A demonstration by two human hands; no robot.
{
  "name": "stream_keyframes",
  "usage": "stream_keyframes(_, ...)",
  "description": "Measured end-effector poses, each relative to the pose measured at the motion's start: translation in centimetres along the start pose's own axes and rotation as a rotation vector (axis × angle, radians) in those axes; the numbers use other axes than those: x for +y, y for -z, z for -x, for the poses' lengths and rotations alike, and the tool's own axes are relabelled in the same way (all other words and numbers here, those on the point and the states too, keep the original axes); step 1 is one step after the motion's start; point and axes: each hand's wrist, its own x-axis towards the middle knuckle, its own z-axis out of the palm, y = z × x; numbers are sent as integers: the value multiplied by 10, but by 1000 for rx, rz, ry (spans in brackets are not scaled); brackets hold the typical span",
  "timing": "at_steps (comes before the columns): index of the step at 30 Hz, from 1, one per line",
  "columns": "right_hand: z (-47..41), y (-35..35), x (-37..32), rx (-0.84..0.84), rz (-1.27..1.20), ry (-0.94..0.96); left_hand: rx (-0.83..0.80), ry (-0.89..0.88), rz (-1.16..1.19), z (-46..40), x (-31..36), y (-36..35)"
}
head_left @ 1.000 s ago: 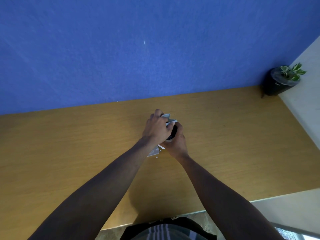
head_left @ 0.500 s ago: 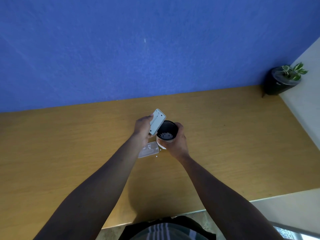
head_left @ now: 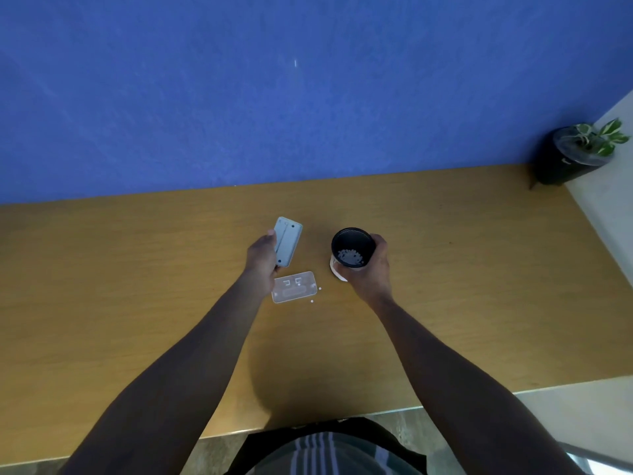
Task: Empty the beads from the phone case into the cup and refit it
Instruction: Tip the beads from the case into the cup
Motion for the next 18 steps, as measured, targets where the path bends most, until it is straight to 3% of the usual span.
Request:
stream_keyframes(9,-16,7,8,30,15,28,54,13,6,-15,-11,21)
stream_keyframes(18,-18,8,15,8,11,71,111,-14,-141,-31,-13,29)
